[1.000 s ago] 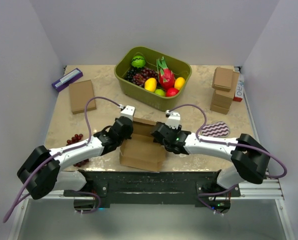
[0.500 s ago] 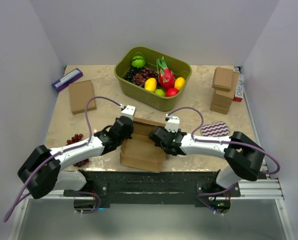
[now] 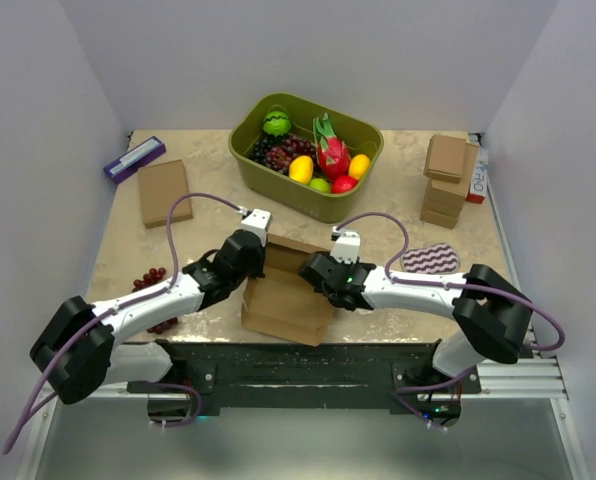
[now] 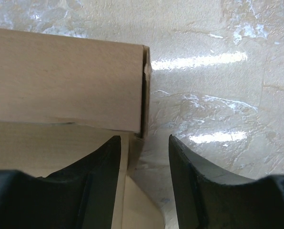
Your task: Fold the paper box
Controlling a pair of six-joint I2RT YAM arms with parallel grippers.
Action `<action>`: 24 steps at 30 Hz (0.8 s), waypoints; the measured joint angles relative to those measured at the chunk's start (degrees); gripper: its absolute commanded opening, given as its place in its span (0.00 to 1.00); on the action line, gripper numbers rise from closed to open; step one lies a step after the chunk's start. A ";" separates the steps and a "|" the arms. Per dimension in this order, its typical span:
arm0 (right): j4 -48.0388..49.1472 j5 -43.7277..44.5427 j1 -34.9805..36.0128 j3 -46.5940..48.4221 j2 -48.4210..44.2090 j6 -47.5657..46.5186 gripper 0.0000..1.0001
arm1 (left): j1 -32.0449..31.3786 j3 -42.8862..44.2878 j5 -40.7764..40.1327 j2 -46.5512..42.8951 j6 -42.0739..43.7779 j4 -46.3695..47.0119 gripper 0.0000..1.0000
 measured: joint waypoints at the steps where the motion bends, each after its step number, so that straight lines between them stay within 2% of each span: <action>1: 0.04 -0.02 -0.04 0.02 -0.02 -0.07 0.47 | 0.09 0.00 0.59 -0.63 -0.02 0.00 0.28; 5: 0.17 -0.20 -0.48 0.02 -0.11 -0.81 0.44 | 0.96 0.02 2.91 -2.93 0.02 0.04 0.42; 10: 0.55 -0.39 -1.18 0.04 -0.13 -1.79 0.39 | 1.33 0.44 5.31 -4.09 0.59 -0.28 0.52; 14: 1.33 -1.03 -1.92 0.04 -0.26 -2.91 0.38 | 1.36 1.16 6.56 -4.90 1.68 -2.10 0.66; 19: 3.87 -3.06 -3.10 0.04 -1.38 -5.64 0.24 | 1.36 3.02 9.99 -6.19 4.24 -4.87 0.71; 21: 4.74 -3.67 -3.50 0.11 -1.92 -7.50 0.15 | 1.36 5.03 12.00 -6.14 6.05 -6.58 0.71; 24: 4.00 -5.44 -4.31 1.38 -1.97 -10.32 0.08 | 1.31 9.68 14.69 -5.49 10.34 -9.94 0.71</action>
